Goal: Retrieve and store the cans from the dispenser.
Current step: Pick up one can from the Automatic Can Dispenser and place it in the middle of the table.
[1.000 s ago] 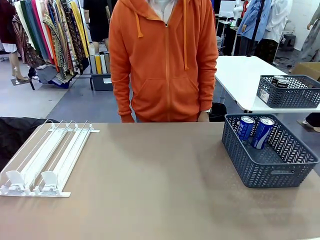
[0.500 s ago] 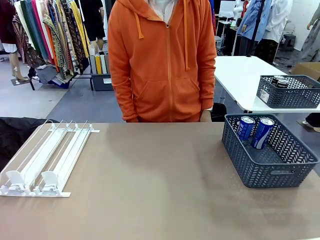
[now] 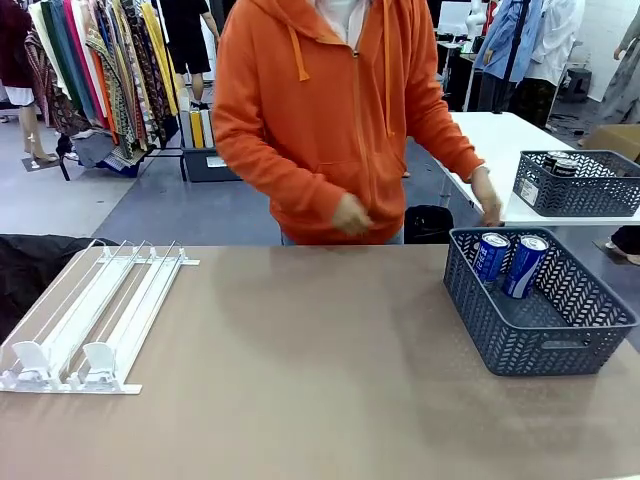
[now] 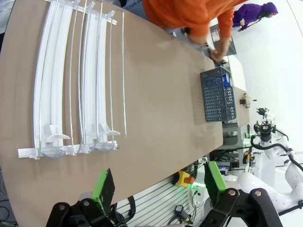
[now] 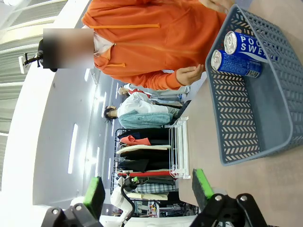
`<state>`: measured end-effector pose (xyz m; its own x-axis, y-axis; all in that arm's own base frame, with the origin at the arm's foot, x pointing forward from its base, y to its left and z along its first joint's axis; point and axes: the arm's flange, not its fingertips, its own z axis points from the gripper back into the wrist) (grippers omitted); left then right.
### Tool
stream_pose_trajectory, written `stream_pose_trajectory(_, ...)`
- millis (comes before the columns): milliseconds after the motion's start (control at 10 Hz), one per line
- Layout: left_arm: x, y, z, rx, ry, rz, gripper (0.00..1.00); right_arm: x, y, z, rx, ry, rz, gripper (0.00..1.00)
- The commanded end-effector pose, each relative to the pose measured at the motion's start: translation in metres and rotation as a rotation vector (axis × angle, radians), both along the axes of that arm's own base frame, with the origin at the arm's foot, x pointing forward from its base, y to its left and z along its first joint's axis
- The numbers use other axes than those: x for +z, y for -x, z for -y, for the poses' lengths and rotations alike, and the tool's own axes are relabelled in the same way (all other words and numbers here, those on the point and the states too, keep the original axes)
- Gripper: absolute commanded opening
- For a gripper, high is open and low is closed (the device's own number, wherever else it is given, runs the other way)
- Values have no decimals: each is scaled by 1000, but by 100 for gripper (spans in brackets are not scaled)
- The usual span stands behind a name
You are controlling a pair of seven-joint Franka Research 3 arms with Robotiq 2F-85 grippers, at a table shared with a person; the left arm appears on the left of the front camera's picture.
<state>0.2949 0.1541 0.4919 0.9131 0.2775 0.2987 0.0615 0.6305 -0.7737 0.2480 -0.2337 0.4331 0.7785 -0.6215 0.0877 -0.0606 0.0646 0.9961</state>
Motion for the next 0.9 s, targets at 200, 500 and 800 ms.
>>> stream_pose_trajectory(200, -1, 0, 0, -2, 12, 7, 100, 4, -2, 1, -5, -13, 17, 100)
stream_pose_trajectory(500, -1, 0, 0, -2, 12, 7, 100, 4, -2, 1, -5, -13, 17, 100)
stream_pose_trajectory(800, -1, 0, 0, -2, 12, 7, 100, 4, -2, 1, -5, -13, 17, 100)
